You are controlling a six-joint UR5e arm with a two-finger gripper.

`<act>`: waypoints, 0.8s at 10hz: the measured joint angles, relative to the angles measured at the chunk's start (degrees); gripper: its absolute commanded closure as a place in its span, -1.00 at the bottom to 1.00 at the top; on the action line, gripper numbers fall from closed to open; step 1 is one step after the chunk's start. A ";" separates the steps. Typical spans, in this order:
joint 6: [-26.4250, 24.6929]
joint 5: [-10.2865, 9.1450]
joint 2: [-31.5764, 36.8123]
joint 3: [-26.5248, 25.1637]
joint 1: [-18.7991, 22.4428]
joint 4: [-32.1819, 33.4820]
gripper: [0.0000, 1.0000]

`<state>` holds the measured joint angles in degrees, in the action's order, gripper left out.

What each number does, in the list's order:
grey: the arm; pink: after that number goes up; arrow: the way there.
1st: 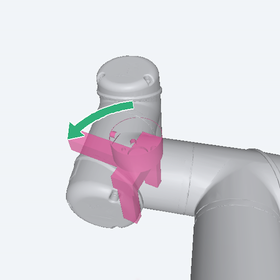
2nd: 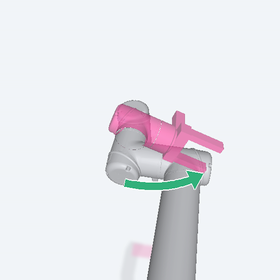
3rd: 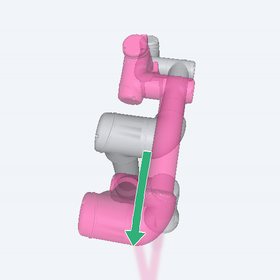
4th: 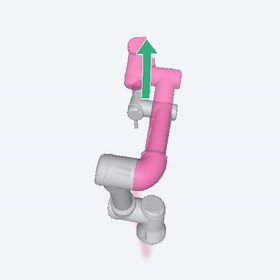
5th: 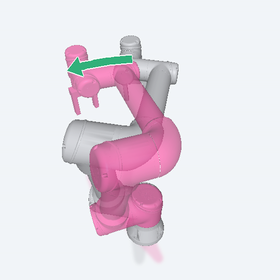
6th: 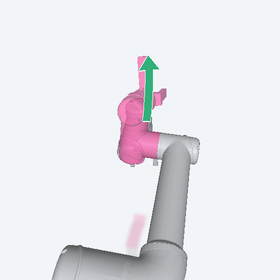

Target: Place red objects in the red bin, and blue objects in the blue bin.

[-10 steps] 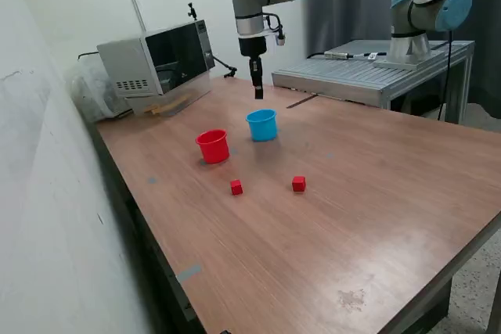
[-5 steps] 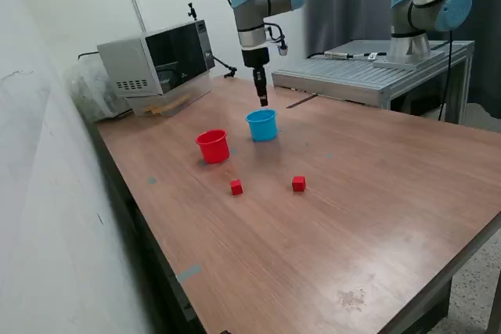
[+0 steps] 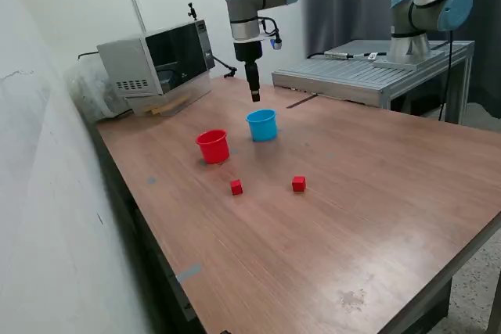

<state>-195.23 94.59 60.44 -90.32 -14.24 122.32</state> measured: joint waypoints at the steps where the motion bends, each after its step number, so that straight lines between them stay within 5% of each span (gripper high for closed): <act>1: 1.52 -0.05 0.06 1.66 1.73 -1.14 -1.00; 8: 5.95 -1.44 -6.23 13.13 16.17 -3.95 -1.00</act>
<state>-189.28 93.14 54.21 -77.20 1.93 118.37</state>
